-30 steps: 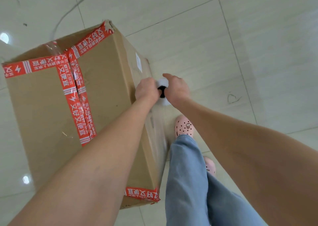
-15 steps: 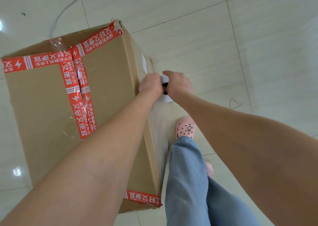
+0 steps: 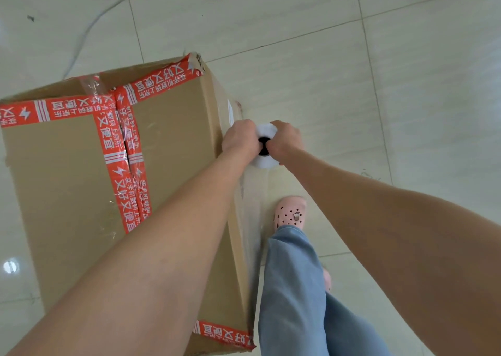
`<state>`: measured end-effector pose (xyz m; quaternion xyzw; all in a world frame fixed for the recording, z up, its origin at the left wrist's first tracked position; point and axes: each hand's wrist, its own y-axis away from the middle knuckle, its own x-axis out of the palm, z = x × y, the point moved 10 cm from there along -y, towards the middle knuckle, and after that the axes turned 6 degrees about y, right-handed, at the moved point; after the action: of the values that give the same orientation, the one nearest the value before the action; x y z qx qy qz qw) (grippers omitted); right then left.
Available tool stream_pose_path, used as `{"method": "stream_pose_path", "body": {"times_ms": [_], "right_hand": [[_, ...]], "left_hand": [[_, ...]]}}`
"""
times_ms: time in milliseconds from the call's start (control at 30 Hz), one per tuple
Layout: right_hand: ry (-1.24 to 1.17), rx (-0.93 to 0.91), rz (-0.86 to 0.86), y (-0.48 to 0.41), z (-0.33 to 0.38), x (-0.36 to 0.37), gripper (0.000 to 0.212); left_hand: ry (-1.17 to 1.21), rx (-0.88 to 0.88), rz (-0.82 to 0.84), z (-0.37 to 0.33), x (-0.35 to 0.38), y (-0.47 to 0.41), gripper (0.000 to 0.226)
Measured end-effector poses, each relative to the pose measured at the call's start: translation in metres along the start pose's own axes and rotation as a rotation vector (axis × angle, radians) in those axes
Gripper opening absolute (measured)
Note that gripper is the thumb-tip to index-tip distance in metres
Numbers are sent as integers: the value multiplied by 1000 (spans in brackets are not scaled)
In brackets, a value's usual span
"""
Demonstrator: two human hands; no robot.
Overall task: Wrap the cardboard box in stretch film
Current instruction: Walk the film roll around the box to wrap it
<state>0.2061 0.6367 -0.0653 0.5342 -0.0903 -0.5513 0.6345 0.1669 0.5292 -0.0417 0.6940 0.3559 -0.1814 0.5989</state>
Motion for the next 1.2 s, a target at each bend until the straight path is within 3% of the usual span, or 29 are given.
{"method": "stream_pose_path", "body": {"times_ms": [133,233,300,367,433,500,567,667,833,933,1033,1100,1200], "right_hand": [[181,-70,-44,-6,23,-14,40],[224,-148,-93,-12,40,-24,52],[127,-113,-116,-16,38,-27,60],[-48,42,-45,-19,22,-21,65],[-112,135,51,-19,12,-10,54],[-96,100,55,-20,17,-10,38],[-61,39,31,-24,27,-15,37],[103,-22,16,-32,44,-24,34],[414,-193,-3,-34,81,-35,32],[280,-183,-61,-40,87,-42,45],[-5,126,11,-45,56,-40,63],[-51,192,108,-45,49,-29,55],[21,103,81,-50,64,-31,47]], "left_hand": [[59,-63,-22,4,-10,-5,24],[82,-64,-44,2,-23,-11,12],[66,-70,-54,2,-32,-17,13],[34,-52,-38,-2,-34,-20,13],[12,-15,-7,-11,-34,-23,13],[11,16,27,-16,-33,-25,16],[11,50,39,-21,-36,-29,15],[3,61,28,-21,-44,-33,10],[48,17,-41,-15,-53,-41,20],[33,-17,-69,-15,-66,-46,14],[-13,-9,-70,-21,-79,-50,11],[-19,0,-43,-22,-81,-54,17],[0,37,-16,-21,-80,-59,30]]}}
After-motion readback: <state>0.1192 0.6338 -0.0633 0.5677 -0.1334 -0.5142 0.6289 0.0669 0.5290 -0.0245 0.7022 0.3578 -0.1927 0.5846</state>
